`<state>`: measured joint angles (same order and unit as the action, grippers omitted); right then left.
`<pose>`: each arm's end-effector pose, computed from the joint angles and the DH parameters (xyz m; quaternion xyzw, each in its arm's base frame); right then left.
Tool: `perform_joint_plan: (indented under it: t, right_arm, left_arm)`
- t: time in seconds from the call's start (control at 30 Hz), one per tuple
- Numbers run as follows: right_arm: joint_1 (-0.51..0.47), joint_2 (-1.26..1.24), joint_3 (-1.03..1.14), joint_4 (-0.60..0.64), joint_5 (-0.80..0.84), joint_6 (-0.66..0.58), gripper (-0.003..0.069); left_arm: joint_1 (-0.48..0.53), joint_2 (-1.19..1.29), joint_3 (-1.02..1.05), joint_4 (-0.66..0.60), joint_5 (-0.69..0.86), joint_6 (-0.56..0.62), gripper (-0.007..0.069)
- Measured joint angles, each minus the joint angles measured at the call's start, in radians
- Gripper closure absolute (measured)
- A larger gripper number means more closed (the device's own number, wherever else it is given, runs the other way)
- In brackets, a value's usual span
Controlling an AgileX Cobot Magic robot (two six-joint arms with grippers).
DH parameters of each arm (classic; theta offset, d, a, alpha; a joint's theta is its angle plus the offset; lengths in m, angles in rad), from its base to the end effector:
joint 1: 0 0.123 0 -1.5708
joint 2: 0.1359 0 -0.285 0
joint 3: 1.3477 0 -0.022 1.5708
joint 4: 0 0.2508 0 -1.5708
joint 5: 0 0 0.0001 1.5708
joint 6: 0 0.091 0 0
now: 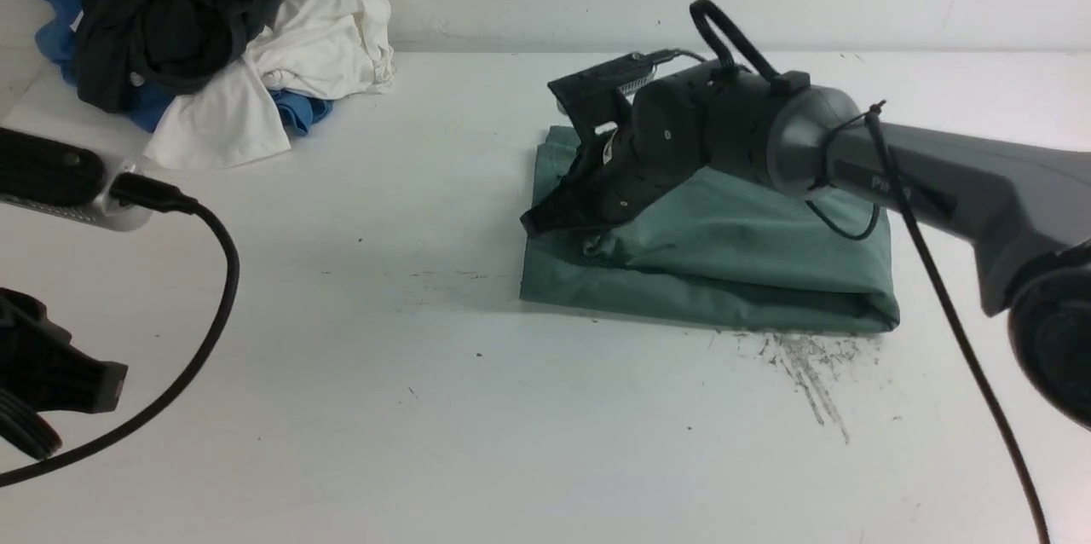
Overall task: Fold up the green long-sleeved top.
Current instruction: Use the right arm to drag the right edge of the fabric to the left and folds it over the left edge
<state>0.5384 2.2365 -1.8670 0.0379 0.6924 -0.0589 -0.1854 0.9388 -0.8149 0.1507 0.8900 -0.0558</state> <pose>0.4305 0.2597 0.1972 -0.2713 0.9165 0.0851 0.2814 0.1694 -0.0210 0.3144 0.0876 0.9422 0.0320 0.3218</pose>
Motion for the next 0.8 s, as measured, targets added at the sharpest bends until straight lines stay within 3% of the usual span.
perform_joint_plan:
  t: [0.2, 0.4, 0.57, 0.7, 0.8]
  right_arm:
    - [0.019, -0.071, -0.004, 0.035, -0.053, -0.04, 0.0646]
    - [0.038, 0.071, -0.003, 0.111, -0.088, -0.052, 0.0619]
    - [0.039, 0.088, -0.003, 0.132, -0.077, -0.056, 0.0498]
    - [0.039, -0.005, -0.055, 0.099, 0.068, -0.08, 0.0349]
    - [0.039, -0.076, -0.093, 0.057, 0.158, -0.098, 0.0306]
  left_arm:
    - [0.0, 0.008, 0.026, -0.005, -0.075, 0.0, 0.0631]
    - [0.0, 0.019, 0.038, -0.039, -0.102, 0.0, 0.0631]
    - [0.0, 0.019, 0.039, -0.043, -0.102, 0.0, 0.0631]
    - [0.0, 0.019, 0.039, -0.043, -0.104, 0.0, 0.0631]
    - [0.0, 0.019, 0.039, -0.043, -0.112, 0.0, 0.0631]
